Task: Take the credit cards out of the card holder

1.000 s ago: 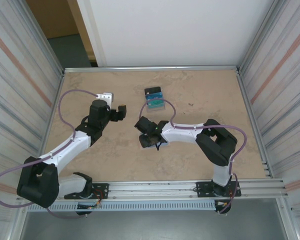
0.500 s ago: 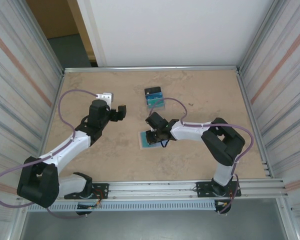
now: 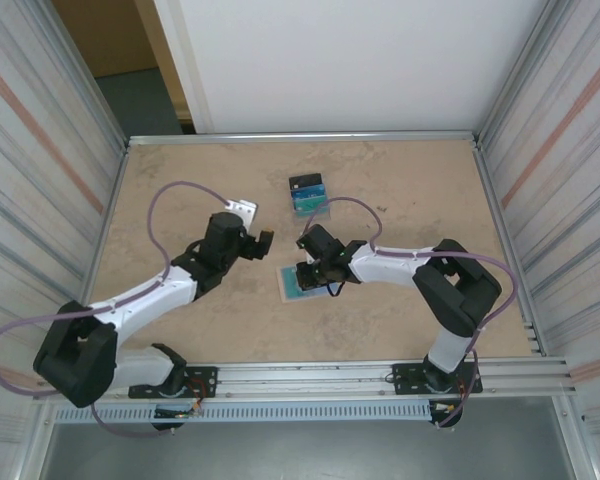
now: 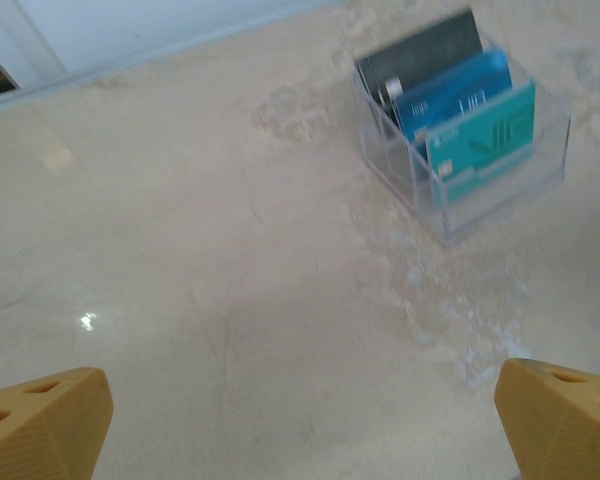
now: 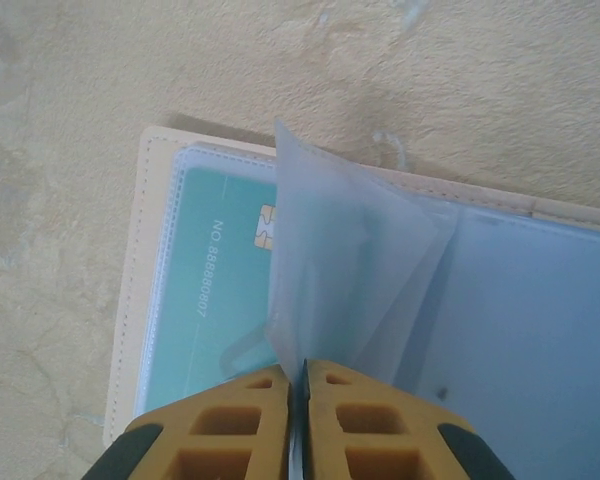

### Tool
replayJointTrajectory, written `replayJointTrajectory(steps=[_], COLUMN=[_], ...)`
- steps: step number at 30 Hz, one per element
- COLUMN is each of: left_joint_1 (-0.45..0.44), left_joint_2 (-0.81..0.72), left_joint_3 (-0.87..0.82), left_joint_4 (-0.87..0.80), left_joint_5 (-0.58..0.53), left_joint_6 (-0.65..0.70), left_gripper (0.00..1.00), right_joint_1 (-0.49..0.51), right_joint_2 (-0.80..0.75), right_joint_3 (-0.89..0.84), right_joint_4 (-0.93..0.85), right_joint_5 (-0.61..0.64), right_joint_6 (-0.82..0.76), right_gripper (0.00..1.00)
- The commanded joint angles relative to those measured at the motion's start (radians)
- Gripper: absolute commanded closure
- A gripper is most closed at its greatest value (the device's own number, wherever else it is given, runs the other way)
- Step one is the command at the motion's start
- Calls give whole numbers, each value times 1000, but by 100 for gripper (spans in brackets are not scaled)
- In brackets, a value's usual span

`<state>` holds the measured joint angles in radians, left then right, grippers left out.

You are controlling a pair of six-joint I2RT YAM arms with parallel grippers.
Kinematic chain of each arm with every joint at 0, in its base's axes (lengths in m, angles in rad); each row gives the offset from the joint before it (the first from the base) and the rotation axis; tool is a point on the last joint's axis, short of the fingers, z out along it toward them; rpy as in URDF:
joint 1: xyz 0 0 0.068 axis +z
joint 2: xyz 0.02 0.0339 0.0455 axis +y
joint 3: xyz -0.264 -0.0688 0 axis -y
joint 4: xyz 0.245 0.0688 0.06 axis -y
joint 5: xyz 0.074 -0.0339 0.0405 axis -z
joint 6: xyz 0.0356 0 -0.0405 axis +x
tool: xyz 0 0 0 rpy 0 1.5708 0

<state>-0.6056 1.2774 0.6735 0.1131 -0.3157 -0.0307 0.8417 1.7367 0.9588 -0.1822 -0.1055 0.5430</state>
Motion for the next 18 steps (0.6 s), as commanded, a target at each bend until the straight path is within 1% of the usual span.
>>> replayJointTrajectory(steps=[1, 3, 9, 11, 16, 18], left_joint_1=[-39, -51, -57, -67, -82, -85], left_joint_2=[63, 98, 168, 191, 233, 241], left_joint_3=[11, 15, 11, 18, 28, 31], left_joint_4=[-32, -30, -15, -21, -33, -35], left_joint_5=[-59, -56, 17, 12, -1, -2], left_joint_6=[23, 3, -55, -55, -60, -64], left_gripper=[1, 1, 1, 1, 1, 1], right_joint_1=[-9, -10, -13, -14, -21, -25], right_joint_2=[-34, -39, -60, -69, -92, -102], right_joint_3=[-10, -15, -20, -23, -35, -43], right_joint_4=[-23, -26, -54, -60, -71, -77], right_joint_5=[17, 28, 74, 88, 125, 141], right_joint_6=[4, 6, 7, 7, 8, 12], right_gripper=[88, 87, 83, 80, 78, 76])
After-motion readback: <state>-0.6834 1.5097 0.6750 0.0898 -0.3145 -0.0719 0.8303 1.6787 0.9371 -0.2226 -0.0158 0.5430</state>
